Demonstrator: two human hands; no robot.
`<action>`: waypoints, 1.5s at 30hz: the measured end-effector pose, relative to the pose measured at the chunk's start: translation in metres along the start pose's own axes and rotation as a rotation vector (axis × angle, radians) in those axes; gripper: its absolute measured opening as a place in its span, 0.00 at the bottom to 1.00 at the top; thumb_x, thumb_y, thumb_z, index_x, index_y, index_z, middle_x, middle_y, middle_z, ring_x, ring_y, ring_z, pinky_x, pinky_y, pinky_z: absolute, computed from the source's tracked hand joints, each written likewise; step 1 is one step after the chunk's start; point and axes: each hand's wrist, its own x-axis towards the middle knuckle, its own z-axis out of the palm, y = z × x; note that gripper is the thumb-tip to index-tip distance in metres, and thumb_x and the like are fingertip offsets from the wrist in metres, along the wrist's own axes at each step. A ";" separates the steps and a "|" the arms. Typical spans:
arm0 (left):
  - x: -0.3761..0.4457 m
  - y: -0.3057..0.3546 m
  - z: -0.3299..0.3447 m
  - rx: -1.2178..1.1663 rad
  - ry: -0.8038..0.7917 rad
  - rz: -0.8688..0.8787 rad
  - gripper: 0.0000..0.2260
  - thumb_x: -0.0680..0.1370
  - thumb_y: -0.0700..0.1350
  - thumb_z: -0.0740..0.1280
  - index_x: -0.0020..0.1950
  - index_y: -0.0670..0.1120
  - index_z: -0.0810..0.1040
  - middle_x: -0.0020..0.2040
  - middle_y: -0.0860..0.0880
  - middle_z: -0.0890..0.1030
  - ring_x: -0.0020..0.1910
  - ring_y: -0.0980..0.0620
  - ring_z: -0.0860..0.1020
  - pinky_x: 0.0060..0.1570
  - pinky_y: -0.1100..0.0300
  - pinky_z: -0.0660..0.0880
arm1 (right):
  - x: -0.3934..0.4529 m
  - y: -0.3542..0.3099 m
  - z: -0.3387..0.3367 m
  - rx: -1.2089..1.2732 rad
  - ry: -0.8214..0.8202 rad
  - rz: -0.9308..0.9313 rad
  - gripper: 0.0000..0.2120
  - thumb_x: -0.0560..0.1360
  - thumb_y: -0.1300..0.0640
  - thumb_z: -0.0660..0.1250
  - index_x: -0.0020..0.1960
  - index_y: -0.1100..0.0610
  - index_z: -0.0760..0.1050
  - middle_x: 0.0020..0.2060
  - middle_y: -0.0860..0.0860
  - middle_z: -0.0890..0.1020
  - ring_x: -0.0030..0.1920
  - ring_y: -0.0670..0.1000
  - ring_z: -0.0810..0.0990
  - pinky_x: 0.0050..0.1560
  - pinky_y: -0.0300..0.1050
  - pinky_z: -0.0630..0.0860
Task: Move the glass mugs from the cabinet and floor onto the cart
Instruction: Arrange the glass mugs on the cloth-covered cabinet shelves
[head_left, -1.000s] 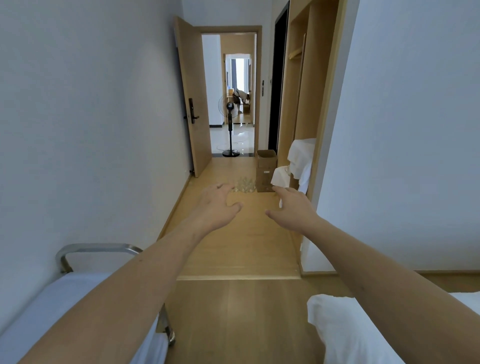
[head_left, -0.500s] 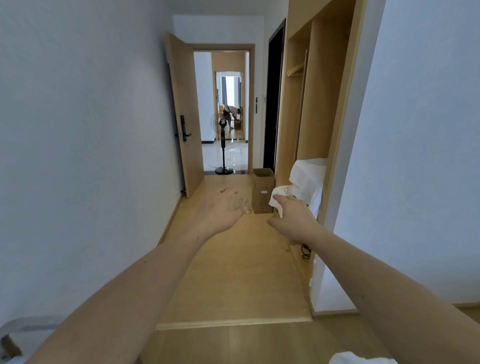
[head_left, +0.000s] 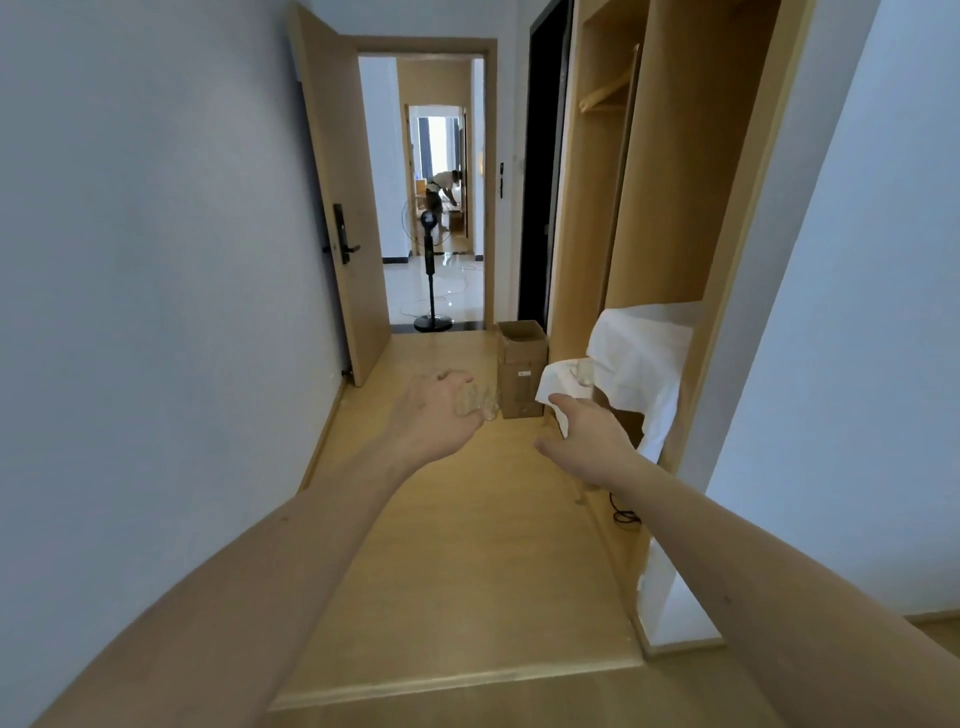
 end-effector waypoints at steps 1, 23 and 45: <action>0.010 -0.004 0.005 -0.006 -0.003 -0.008 0.27 0.79 0.59 0.66 0.76 0.51 0.68 0.75 0.50 0.69 0.73 0.48 0.64 0.69 0.54 0.64 | 0.012 0.002 0.003 -0.005 -0.008 0.004 0.35 0.77 0.43 0.68 0.79 0.50 0.60 0.75 0.53 0.68 0.72 0.57 0.69 0.68 0.53 0.71; 0.338 -0.013 0.105 0.050 0.000 -0.024 0.26 0.79 0.56 0.66 0.75 0.48 0.69 0.74 0.49 0.70 0.72 0.47 0.66 0.70 0.56 0.63 | 0.349 0.104 -0.013 0.066 -0.056 -0.081 0.26 0.78 0.48 0.69 0.73 0.52 0.68 0.71 0.53 0.73 0.68 0.56 0.73 0.63 0.49 0.72; 0.648 -0.154 0.168 -0.060 -0.094 -0.030 0.26 0.78 0.58 0.66 0.75 0.52 0.68 0.73 0.51 0.70 0.71 0.47 0.67 0.68 0.48 0.69 | 0.675 0.113 0.063 0.031 -0.084 0.092 0.33 0.75 0.44 0.70 0.77 0.48 0.63 0.74 0.49 0.69 0.71 0.55 0.70 0.65 0.52 0.73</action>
